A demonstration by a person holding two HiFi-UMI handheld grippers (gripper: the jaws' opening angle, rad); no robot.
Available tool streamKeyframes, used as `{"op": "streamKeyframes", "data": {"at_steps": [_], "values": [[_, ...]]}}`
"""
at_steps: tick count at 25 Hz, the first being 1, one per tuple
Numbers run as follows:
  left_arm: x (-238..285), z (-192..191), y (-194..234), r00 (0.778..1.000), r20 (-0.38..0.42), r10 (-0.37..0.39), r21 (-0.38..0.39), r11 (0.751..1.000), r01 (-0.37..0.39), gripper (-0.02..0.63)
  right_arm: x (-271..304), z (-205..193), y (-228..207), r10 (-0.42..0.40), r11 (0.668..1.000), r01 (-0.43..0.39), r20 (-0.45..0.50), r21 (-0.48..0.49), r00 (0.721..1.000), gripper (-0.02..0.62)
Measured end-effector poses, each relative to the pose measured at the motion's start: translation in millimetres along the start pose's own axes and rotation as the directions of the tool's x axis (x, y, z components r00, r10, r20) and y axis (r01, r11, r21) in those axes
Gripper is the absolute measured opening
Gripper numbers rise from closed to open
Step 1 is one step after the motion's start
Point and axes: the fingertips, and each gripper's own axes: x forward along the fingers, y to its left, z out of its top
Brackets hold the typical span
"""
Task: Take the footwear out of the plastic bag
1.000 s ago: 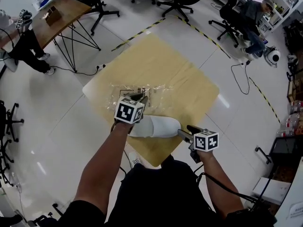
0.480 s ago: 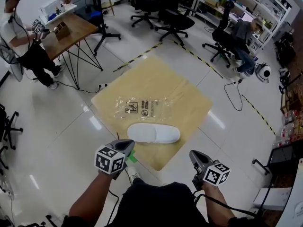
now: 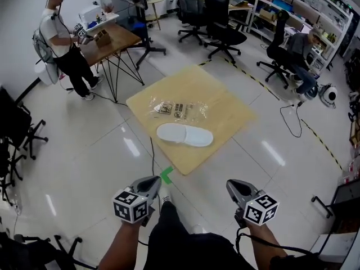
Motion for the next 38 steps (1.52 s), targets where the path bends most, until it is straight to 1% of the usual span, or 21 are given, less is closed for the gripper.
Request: {"op": "streamKeyframes", "data": {"at_steps": [2,4,6,8,11,14,18,20,22,26,29,34,38], "values": [[-14.7,-22.1,-25.9,1.000,-0.028,0.001,0.025,1.000,0.000,0.006,-19.5,-15.4,2.9,0.001,1.000,-0.001,0.006,0.019,1.000,0.002],[-32.4,-47.1,-46.0,0.997,-0.072,0.002,0.028,1.000,0.000,0.006,-37.4,-34.6,9.2,-0.004,0.998,0.004,-0.002,0.056,1.000,0.002],[-49.8,-66.1,-57.5,0.995,-0.103,0.011,0.021,1.000,-0.009,0.006,-52.7,-47.2,19.6,0.000,0.997,0.000,-0.002,0.077,1.000,0.002],[-57.9,-74.2,-61.0,0.994,-0.106,0.020,0.020,1.000,-0.018,0.006,-62.4,-52.2,26.2,-0.005,0.998,0.004,0.013,0.068,1.000,0.002],[-58.8,-69.5,-66.1,0.994,-0.106,0.004,0.045,0.999,0.001,0.006,-71.3,-57.7,33.7,-0.025,0.995,0.021,0.044,0.094,0.999,0.002],[-60.8,-53.8,-73.1,0.995,-0.097,-0.017,0.094,0.995,0.026,0.006,-75.1,-58.4,46.3,-0.023,0.992,0.016,0.055,0.129,0.998,0.002],[-73.1,-44.1,-65.9,0.996,-0.084,-0.022,0.133,0.991,0.033,0.006,-70.1,-60.0,64.5,-0.036,0.996,0.033,0.027,0.084,0.999,0.002],[-84.2,-46.8,-54.5,0.997,-0.080,-0.009,0.130,0.991,0.020,0.006,-65.8,-58.2,74.5,-0.042,0.998,0.041,0.019,0.050,0.999,0.002],[-92.9,-50.3,-40.4,0.997,-0.080,-0.003,0.107,0.994,0.012,0.006,-59.9,-54.0,83.0,-0.051,0.999,0.051,0.016,0.019,0.999,0.002],[-105.3,-52.4,-22.2,0.998,-0.070,-0.007,0.084,0.996,0.013,0.006,-51.2,-56.0,97.3,-0.069,0.998,0.069,-0.008,-0.002,0.998,0.002],[-108.4,-50.2,-21.6,0.998,-0.063,-0.025,0.095,0.995,0.031,0.006,-49.0,-59.9,106.1,-0.076,0.997,0.076,-0.026,-0.008,0.997,0.002],[-107.9,-47.7,-27.6,0.996,-0.065,-0.053,0.131,0.989,0.061,0.006,-46.7,-61.0,113.5,-0.078,0.997,0.078,-0.027,-0.015,0.997,0.002],[-106.3,-47.2,-25.7,0.996,-0.062,-0.064,0.123,0.990,0.071,0.006,-42.7,-63.1,117.3,-0.080,0.997,0.080,-0.024,-0.006,0.997,0.002]]}}
